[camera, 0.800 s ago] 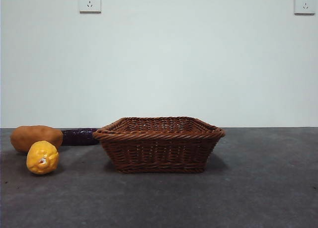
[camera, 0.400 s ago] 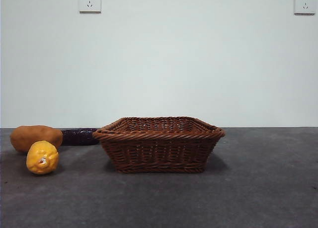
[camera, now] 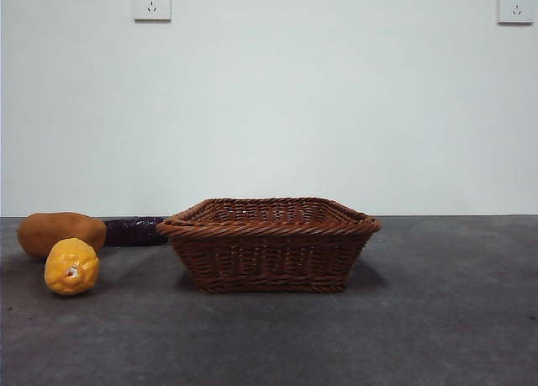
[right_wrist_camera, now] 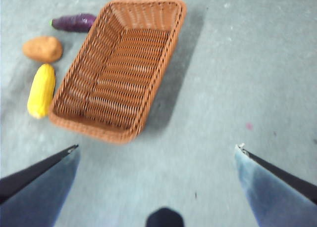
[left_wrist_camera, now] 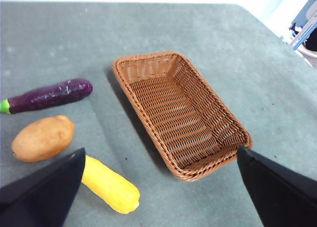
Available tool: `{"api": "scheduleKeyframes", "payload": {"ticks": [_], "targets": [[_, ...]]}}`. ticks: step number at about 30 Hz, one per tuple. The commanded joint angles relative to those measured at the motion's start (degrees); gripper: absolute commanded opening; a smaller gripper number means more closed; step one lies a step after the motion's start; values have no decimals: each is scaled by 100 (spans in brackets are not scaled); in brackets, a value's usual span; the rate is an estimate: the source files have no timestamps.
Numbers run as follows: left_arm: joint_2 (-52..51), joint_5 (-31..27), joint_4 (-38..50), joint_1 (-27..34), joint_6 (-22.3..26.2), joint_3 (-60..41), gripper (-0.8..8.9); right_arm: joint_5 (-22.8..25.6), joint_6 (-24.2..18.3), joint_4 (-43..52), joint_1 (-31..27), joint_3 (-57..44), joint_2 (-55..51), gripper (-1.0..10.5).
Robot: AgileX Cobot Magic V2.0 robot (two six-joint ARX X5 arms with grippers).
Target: Help me put the vegetables on the table into the basket
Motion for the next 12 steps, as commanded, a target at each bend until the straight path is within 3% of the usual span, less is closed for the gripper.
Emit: {"api": "scheduleKeyframes", "payload": {"ticks": [1,5,12], "targets": [[109,24,24,-13,-68,22,669,-155,236,481,11,22,376,566],[273,24,28,-13,-74,22,669,-243,457,1154,299,236,1408,564],[317,7,28,-13,-107,22,669,348,455,1180,1145,1985,3888,564]]}}
